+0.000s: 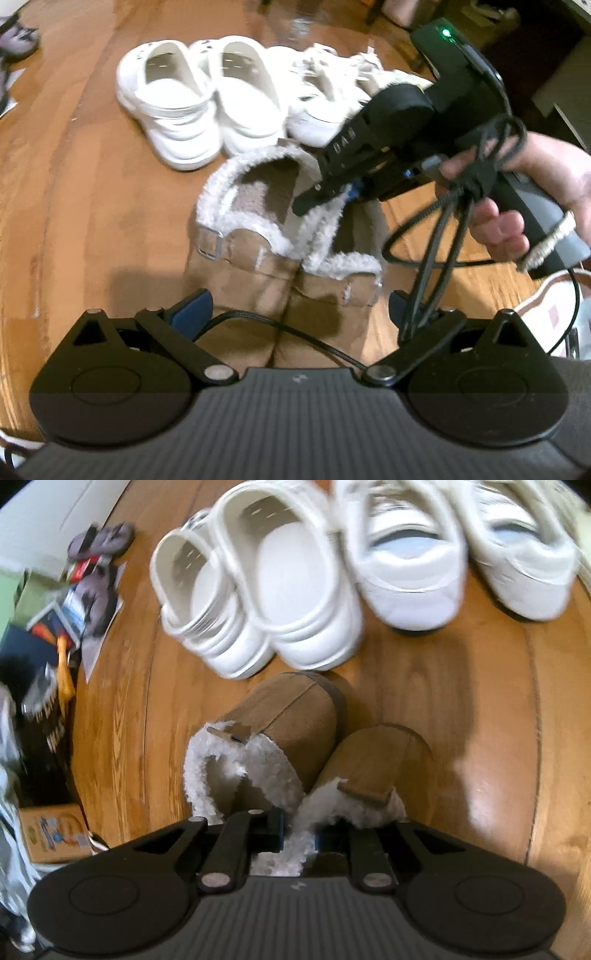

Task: Organize scattered shoes
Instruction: 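Lift the fur-lined slippers with the right gripper and carry them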

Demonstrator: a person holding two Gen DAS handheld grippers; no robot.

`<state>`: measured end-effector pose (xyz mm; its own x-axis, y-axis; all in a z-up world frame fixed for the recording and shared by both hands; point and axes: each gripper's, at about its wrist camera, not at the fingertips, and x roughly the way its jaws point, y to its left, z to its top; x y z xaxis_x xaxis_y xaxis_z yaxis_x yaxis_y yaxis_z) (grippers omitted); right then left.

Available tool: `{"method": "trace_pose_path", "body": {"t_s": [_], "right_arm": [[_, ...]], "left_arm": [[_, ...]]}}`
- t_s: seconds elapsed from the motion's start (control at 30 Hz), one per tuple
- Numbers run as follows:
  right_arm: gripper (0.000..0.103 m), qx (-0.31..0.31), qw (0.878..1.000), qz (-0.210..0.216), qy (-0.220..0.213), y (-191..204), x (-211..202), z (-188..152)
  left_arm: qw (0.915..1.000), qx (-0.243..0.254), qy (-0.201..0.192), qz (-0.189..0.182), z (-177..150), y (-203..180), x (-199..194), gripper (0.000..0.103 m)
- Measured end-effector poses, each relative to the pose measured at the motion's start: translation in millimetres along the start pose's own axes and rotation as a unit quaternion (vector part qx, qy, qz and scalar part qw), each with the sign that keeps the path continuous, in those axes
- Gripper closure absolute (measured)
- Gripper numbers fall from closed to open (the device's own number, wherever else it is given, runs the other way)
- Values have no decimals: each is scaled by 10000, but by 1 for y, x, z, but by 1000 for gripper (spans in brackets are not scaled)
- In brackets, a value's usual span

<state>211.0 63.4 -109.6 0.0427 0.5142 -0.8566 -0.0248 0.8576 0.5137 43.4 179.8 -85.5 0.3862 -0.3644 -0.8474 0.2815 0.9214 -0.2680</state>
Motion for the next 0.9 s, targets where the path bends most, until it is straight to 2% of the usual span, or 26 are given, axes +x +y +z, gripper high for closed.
{"method": "trace_pose_path", "body": {"t_s": [0.2,0.3,0.4,0.43,0.5,0.57,0.63,0.7,0.73,0.8,0.87,0.9], "right_arm": [[89,215,9997,16,-146,-33,-20,-2],[89,273,9992,-113,-250,-53,-29,-2],[87,227,9976,-540,-362,-81,-35,2],[83,218,9967,-689,-376,-87,-35,4],[79,271,9966,-683,-369,-94,-34,6],[70,725,9965,-387,-157,-105,-31,14],[54,872,9958,-282,-77,-107,-28,19],[46,997,9944,-357,-8,-100,-20,27],[43,963,9945,-399,-9,-97,-19,28],[41,389,9945,-962,-133,-78,-6,28],[41,-295,9884,-1469,-263,-61,5,24],[44,-620,9849,-1579,-358,-57,7,20]], "left_arm": [[9994,263,208,9,1,-27,9,0],[9989,357,308,-29,4,-38,17,0],[9984,410,383,-108,5,-47,23,0],[9983,408,407,-119,6,-49,26,0],[9981,403,453,-143,7,-53,32,0],[9980,370,495,-160,9,-55,37,0],[9979,320,532,-175,11,-55,42,0],[9977,286,582,-194,13,-58,47,0],[9976,287,603,-207,12,-59,49,0],[9974,287,630,-217,13,-60,52,0],[9973,273,644,-225,13,-61,53,0],[9973,249,642,-236,13,-60,54,0]]}}
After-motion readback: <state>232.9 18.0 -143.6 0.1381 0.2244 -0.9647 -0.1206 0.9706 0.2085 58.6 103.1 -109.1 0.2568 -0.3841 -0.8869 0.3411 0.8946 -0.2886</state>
